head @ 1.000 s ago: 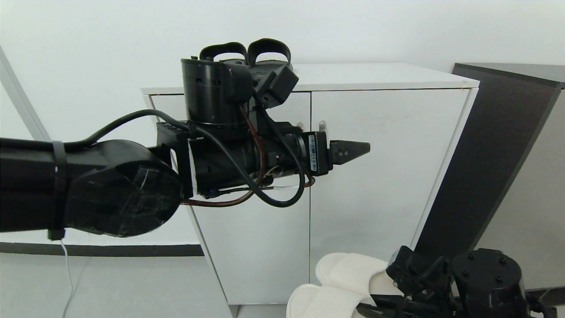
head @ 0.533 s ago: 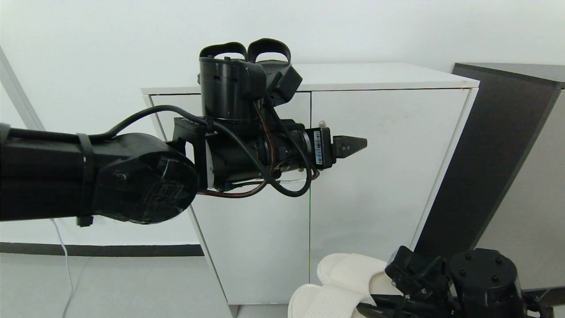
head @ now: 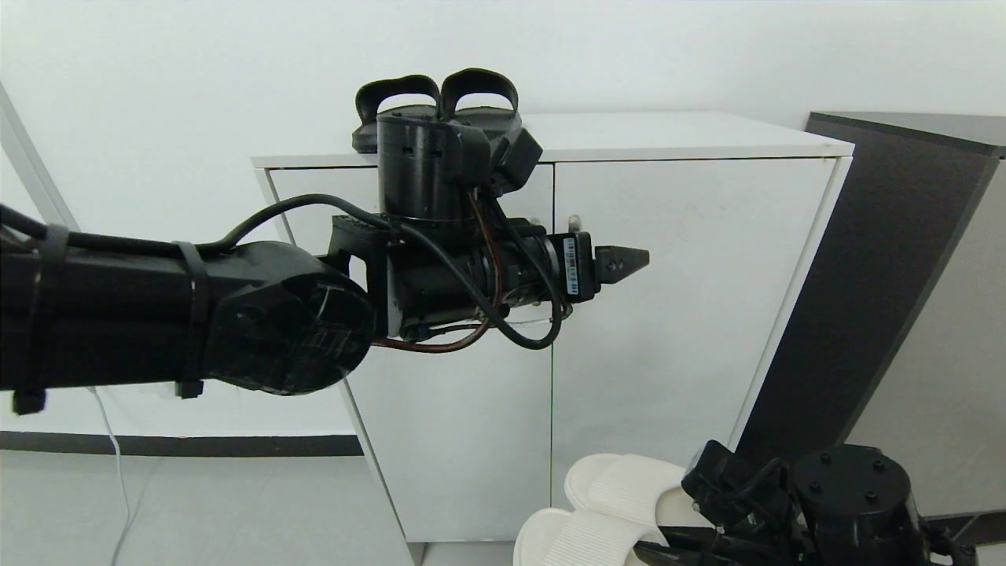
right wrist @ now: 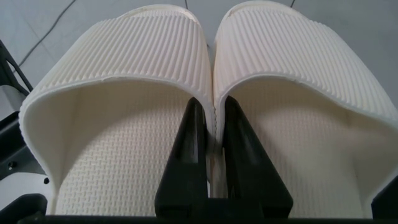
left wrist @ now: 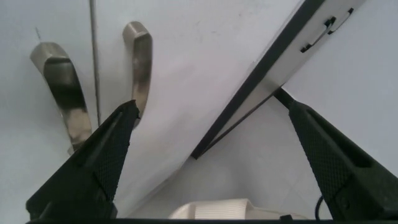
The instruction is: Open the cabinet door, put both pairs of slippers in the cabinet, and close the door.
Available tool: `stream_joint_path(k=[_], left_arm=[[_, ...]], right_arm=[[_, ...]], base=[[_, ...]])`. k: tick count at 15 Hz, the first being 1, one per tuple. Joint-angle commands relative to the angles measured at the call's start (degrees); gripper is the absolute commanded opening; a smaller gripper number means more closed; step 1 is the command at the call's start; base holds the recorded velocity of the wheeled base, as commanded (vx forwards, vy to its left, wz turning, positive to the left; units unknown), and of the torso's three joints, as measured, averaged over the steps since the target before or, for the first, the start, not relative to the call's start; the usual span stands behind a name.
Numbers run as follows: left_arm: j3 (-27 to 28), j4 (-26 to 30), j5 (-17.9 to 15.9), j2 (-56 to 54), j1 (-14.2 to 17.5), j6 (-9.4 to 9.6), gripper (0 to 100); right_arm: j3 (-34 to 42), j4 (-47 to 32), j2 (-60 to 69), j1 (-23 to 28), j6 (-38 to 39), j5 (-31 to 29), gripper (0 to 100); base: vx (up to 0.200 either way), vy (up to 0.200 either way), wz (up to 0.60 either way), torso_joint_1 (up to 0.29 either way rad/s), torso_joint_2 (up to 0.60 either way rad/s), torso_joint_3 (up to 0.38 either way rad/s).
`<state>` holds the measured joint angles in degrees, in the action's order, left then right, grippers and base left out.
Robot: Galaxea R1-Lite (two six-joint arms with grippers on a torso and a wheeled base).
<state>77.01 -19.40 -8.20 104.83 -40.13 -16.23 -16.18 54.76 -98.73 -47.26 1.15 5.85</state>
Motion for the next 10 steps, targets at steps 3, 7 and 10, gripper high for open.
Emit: stream_joint_path(k=[3,7,10], left_arm=[[1.7,0.0,0.7,2.5,0.4,-0.03,100],[3.3,0.0,0.6,3.8,0.9,-0.12,100],[3.4,0.0,0.6,3.9,1.1,-0.21,100]], right_arm=[[0.0,0.0,-0.1,0.0,0.0,-0.2,0],[0.3,0.0,-0.1,0.0,0.0,-0.7,0],[0.3,0.0,-0.1,0.0,0.0,-0.7,0]], base=[[0.0,0.0,0.0,0.0,0.0,0.0],[0.0,0.0,0.0,0.0,0.0,0.0],[0.0,0.0,0.0,0.0,0.0,0.0]])
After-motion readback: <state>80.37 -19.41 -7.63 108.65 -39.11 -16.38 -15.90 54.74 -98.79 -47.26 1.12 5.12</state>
